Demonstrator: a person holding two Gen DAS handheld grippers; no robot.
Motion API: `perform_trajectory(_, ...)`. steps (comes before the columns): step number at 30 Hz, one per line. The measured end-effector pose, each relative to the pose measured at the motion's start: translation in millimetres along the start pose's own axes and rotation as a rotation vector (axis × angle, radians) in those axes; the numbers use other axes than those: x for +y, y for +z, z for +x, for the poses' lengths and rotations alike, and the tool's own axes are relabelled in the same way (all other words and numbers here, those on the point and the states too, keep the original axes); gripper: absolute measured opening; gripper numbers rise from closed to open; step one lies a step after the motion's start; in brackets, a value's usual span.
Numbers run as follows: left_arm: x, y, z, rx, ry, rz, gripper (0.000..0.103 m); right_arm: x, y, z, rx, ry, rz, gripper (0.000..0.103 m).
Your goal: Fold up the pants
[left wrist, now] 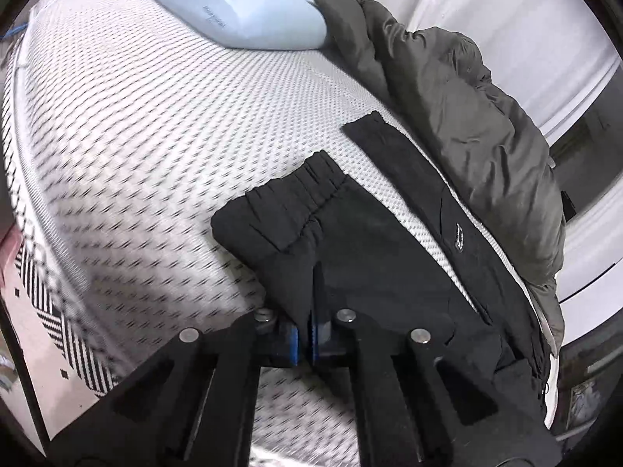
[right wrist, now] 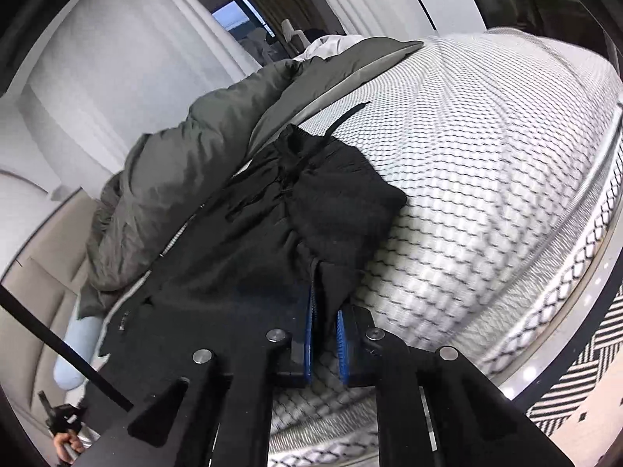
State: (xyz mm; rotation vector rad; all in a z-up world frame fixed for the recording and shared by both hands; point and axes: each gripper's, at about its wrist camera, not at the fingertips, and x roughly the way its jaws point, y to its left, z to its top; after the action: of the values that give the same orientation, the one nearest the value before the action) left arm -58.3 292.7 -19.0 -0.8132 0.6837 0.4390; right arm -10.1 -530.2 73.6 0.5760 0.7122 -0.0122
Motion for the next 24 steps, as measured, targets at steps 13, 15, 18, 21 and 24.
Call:
perform_trajectory(13,-41.2,-1.0,-53.1,-0.118,0.138,0.177,0.082,-7.7,-8.7,-30.0,-0.057,-0.006,-0.009,0.071)
perform_trajectory(15,-67.7,-1.7,-55.2,-0.134,0.163,0.245,0.083,-6.9,-11.9,-37.8,-0.061,-0.032,-0.01,0.078)
perform_trajectory(18,-107.4,-6.4,-53.4,-0.134,0.102,0.315,0.088,2.5,-20.0,-48.0,-0.072,-0.052,-0.016,0.084)
perform_trajectory(21,-149.9,-21.6,-31.8,-0.047,0.013,0.413,0.089,26.0,-27.8,-55.0,-0.08,-0.033,-0.061,0.089)
perform_trajectory(24,-198.3,-45.4,5.0,0.059,-0.019,0.567,0.089,64.5,-29.9,-51.6,-0.044,-0.04,-0.174,0.092)
